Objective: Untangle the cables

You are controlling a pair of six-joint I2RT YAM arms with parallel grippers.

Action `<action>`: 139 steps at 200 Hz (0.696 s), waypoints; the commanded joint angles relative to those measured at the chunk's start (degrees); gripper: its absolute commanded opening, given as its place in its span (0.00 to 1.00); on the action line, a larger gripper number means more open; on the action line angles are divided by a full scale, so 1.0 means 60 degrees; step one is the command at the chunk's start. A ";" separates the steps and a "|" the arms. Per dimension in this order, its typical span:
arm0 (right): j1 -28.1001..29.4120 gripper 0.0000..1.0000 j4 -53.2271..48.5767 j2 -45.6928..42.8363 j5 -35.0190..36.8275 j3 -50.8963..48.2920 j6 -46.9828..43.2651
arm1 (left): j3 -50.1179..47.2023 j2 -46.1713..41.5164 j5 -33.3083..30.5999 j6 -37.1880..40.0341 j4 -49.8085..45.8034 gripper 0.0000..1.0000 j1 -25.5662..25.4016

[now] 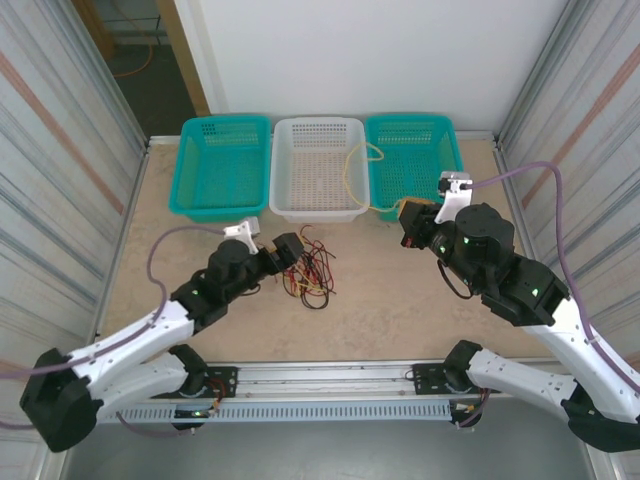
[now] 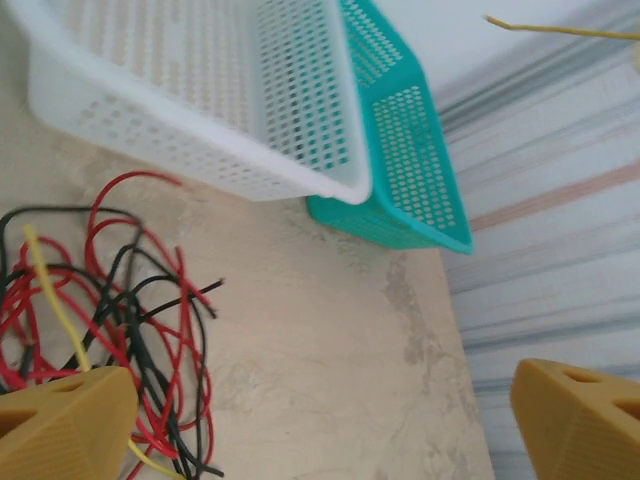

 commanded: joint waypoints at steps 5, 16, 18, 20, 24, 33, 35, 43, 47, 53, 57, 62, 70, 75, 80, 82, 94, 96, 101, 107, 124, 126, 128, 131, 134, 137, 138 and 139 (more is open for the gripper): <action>-0.0055 0.00 0.0364 0.0007 -0.0591 -0.0260 0.0070 | 0.1344 -0.0817 0.1245 0.1419 -0.1638 0.89 0.0488; -0.0066 0.00 0.0579 0.0065 -0.0830 -0.0333 0.0083 | 0.1826 -0.0753 0.2014 0.1582 -0.1699 0.84 0.0653; -0.0058 0.00 0.0615 0.0079 -0.0877 -0.0349 0.0084 | 0.1919 -0.0725 0.2142 0.1597 -0.1714 0.83 0.0673; -0.0059 0.00 0.0657 0.0094 -0.0925 -0.0364 0.0095 | 0.2008 -0.0696 0.2221 0.1622 -0.1718 0.82 0.0682; -0.0055 0.00 0.0741 0.0121 -0.1005 -0.0393 0.0110 | 0.2185 -0.0610 0.2495 0.1645 -0.1717 0.80 0.0708; -0.0055 0.00 0.0908 0.0189 -0.1195 -0.0434 0.0154 | 0.2525 -0.0393 0.2981 0.1617 -0.1617 0.77 0.0719; -0.0055 0.00 0.0950 0.0205 -0.1228 -0.0447 0.0168 | 0.2588 -0.0345 0.3138 0.1594 -0.1573 0.77 0.0712; -0.0055 0.00 0.1134 0.0269 -0.1371 -0.0510 0.0235 | 0.2781 -0.0107 0.3716 0.1448 -0.1276 0.76 0.0719; -0.0044 0.00 0.1224 0.0297 -0.1437 -0.0540 0.0258 | 0.2851 0.0009 0.3980 0.1358 -0.1050 0.76 0.0713; -0.0048 0.00 0.1360 0.0342 -0.1550 -0.0573 0.0299 | 0.2921 0.0176 0.4249 0.1169 -0.0735 0.75 0.0714; -0.0039 0.00 0.1440 0.0368 -0.1610 -0.0607 0.0338 | 0.2924 0.0284 0.4384 0.1025 -0.0539 0.75 0.0719; -0.0033 0.00 0.1559 0.0403 -0.1676 -0.0638 0.0376 | 0.2907 0.0395 0.4468 0.0830 -0.0285 0.75 0.0719; -0.0022 0.00 0.1726 0.0456 -0.1786 -0.0679 0.0427 | 0.2859 0.0564 0.4545 0.0566 0.0042 0.75 0.0719; -0.0026 0.00 0.1807 0.0469 -0.1838 -0.0710 0.0461 | 0.2828 0.0651 0.4553 0.0474 0.0210 0.75 0.0715; -0.0025 0.00 0.1911 0.0491 -0.1869 -0.0731 0.0500 | 0.2802 0.0739 0.4537 0.0387 0.0335 0.74 0.0715; -0.0022 0.00 0.1948 0.0501 -0.1891 -0.0745 0.0514 | 0.2800 0.0776 0.4534 0.0349 0.0380 0.73 0.0718; -0.0026 0.00 0.2169 0.0534 -0.2013 -0.0807 0.0595 | 0.2743 0.1012 0.4541 0.0134 0.0590 0.72 0.0713; -0.0026 0.00 0.2195 0.0537 -0.2037 -0.0819 0.0608 | 0.2745 0.1057 0.4546 0.0114 0.0609 0.71 0.0717; -0.0018 0.00 0.2257 0.0551 -0.2095 -0.0833 0.0645 | 0.2739 0.1168 0.4569 0.0073 0.0640 0.71 0.0719; -0.0026 0.00 0.2333 0.0573 -0.2146 -0.0850 0.0677 | 0.2740 0.1270 0.4568 0.0037 0.0649 0.70 0.0719; 0.0000 0.00 0.2440 0.0653 -0.2296 -0.0841 0.0729 | 0.2673 0.1467 0.4469 -0.0121 0.0692 0.69 0.0723; 0.0003 0.00 0.2446 0.0665 -0.2309 -0.0849 0.0740 | 0.2669 0.1478 0.4433 -0.0144 0.0704 0.69 0.0731; 0.0003 0.00 0.2448 0.0658 -0.2312 -0.0851 0.0743 | 0.2664 0.1492 0.4416 -0.0172 0.0714 0.68 0.0726; 0.0016 0.00 0.2459 0.0679 -0.2326 -0.0852 0.0755 | 0.2641 0.1512 0.4377 -0.0202 0.0752 0.68 0.0733; 0.0031 0.00 0.2473 0.0689 -0.2327 -0.0863 0.0758 | 0.2636 0.1530 0.4349 -0.0235 0.0796 0.68 0.0732; 0.0045 0.00 0.2488 0.0696 -0.2320 -0.0874 0.0771 | 0.2634 0.1531 0.4323 -0.0267 0.0828 0.68 0.0732; 0.0054 0.00 0.2497 0.0697 -0.2317 -0.0878 0.0772 | 0.2626 0.1531 0.4311 -0.0278 0.0841 0.68 0.0740; 0.0058 0.00 0.2502 0.0698 -0.2315 -0.0887 0.0773 | 0.2615 0.1538 0.4305 -0.0290 0.0855 0.68 0.0744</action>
